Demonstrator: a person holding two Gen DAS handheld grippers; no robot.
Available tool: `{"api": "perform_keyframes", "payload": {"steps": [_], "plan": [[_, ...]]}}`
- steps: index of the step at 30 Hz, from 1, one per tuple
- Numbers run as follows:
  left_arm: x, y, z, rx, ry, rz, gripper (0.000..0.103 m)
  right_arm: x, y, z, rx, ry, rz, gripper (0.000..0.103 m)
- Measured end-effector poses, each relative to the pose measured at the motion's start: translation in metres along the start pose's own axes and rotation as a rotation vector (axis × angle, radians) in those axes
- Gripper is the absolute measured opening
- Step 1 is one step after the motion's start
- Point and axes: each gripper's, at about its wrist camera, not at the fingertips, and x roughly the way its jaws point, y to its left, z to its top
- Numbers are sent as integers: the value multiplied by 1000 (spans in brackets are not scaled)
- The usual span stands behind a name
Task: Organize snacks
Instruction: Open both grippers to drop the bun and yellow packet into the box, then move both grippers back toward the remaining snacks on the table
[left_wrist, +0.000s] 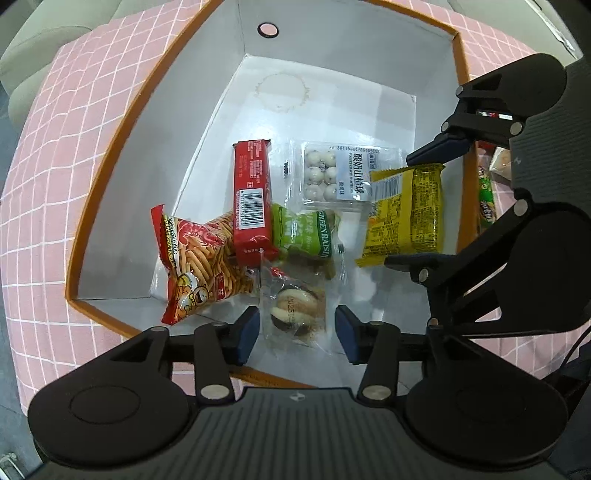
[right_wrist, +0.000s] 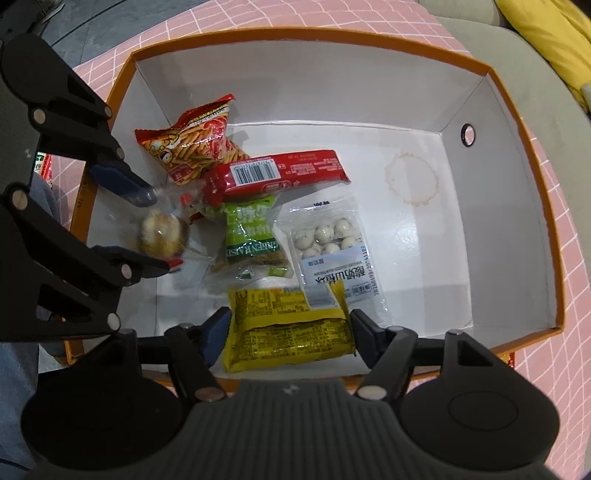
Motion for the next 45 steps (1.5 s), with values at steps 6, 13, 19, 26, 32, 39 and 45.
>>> {"api": "perform_keyframes", "payload": {"steps": [6, 13, 19, 26, 32, 39, 45], "plan": [[-15, -2, -4, -1, -37, 9, 65, -16, 4, -4, -9, -25, -26, 81], [-40, -3, -14, -28, -112, 14, 74, -45, 8, -15, 10, -107, -79, 90], [-69, -9, -29, -85, -273, 46, 74, -74, 16, -33, 72, -227, -114, 90], [-103, -28, -50, -135, -443, 54, 75, -108, 27, -62, 178, -389, -172, 90], [-121, -45, -64, -174, -555, 95, 75, -128, 34, -97, 288, -495, -261, 90], [-127, -70, -85, -210, -691, 48, 76, -133, 44, -158, 492, -621, -398, 91], [-113, -99, -98, -194, -723, -25, 76, -121, 55, -216, 652, -675, -481, 91]]}}
